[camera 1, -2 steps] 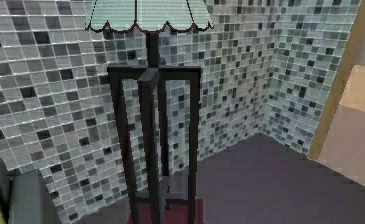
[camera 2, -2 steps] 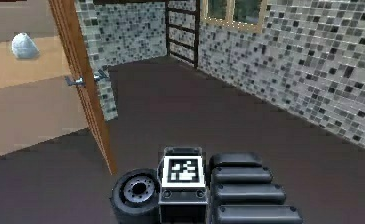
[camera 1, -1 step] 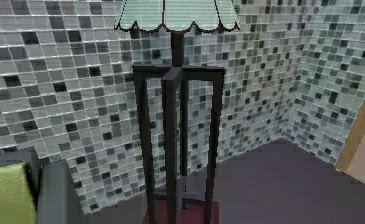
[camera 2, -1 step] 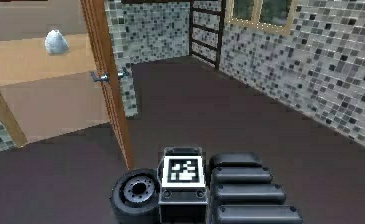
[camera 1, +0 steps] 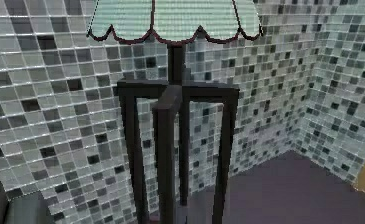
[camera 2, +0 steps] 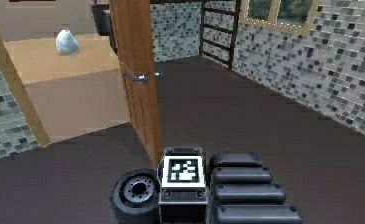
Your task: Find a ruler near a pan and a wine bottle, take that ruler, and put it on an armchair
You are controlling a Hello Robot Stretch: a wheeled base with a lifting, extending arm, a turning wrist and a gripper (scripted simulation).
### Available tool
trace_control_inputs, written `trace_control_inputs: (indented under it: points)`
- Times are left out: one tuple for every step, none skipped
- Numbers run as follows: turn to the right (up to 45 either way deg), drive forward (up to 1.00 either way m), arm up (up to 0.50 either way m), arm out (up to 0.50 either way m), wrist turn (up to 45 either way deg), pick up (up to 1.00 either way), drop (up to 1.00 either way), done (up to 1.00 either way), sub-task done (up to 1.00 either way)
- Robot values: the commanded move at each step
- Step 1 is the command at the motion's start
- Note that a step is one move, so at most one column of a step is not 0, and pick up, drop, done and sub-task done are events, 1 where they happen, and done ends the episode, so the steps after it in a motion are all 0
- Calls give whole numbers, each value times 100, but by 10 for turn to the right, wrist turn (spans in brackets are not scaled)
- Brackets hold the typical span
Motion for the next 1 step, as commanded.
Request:
trace_control_inputs:
  points:
    - [450,0,0,0,0,0,0,0,0]
